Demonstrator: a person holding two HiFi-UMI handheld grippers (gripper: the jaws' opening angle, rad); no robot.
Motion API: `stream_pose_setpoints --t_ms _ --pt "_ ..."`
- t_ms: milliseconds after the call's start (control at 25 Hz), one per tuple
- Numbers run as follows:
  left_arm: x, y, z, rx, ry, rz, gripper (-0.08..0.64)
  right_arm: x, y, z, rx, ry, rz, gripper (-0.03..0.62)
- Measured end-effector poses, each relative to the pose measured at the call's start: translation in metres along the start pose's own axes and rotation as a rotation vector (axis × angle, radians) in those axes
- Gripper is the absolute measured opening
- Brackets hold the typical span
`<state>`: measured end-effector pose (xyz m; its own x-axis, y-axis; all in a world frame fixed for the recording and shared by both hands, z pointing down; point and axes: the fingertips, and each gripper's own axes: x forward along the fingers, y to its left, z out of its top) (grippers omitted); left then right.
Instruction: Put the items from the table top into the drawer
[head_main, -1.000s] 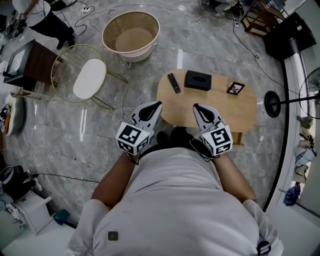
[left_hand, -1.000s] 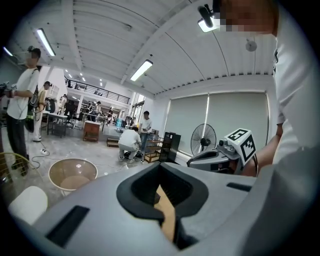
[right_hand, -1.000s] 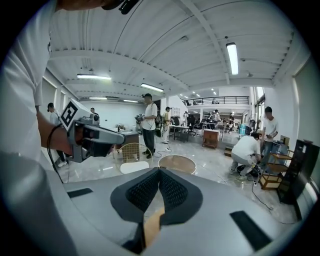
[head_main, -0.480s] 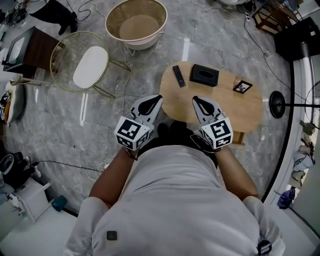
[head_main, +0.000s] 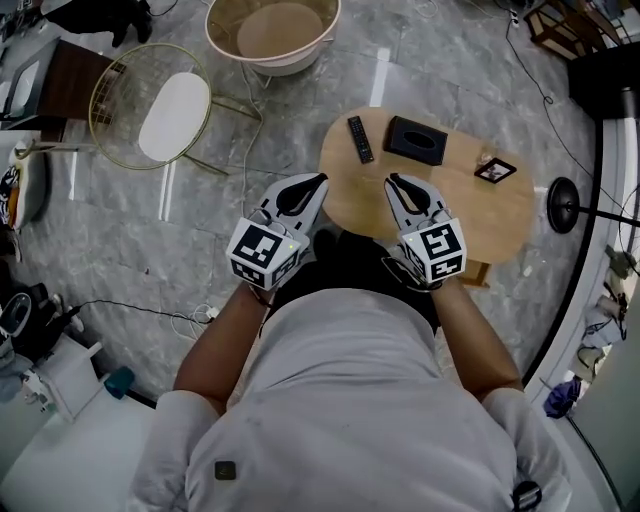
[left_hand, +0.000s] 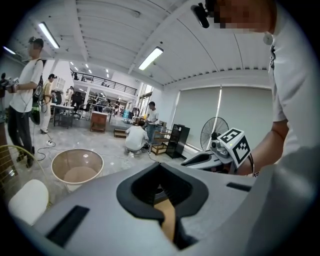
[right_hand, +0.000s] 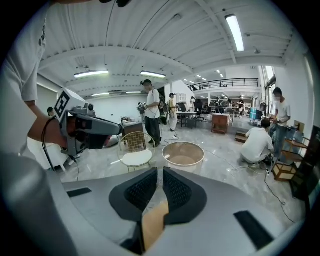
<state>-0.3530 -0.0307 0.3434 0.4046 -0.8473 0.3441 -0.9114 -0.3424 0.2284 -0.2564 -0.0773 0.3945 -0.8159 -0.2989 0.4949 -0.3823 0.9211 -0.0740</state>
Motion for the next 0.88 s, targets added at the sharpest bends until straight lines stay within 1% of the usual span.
stream_pose_setpoints --t_ms 80,120,160,440,680,880 --pt "0.013 0.008 -0.002 0.0 0.015 0.006 0.009 0.012 -0.011 -0.009 0.022 0.019 0.011 0.059" --pt "0.019 0.012 -0.003 -0.002 0.02 0.011 0.009 0.019 -0.017 -0.014 0.032 0.03 0.017 0.096" --pt "0.025 0.017 -0.005 -0.006 0.026 0.016 0.009 0.027 -0.023 -0.019 0.041 0.042 0.023 0.115" --pt "0.074 0.052 -0.028 -0.032 0.072 0.031 0.009 0.085 -0.062 -0.054 0.111 0.123 0.038 0.187" --pt "0.121 0.078 -0.064 -0.062 0.105 0.04 0.009 0.137 -0.087 -0.092 0.151 0.177 0.053 0.215" --pt "0.155 0.098 -0.106 -0.103 0.142 0.046 0.009 0.181 -0.107 -0.133 0.215 0.239 0.044 0.235"
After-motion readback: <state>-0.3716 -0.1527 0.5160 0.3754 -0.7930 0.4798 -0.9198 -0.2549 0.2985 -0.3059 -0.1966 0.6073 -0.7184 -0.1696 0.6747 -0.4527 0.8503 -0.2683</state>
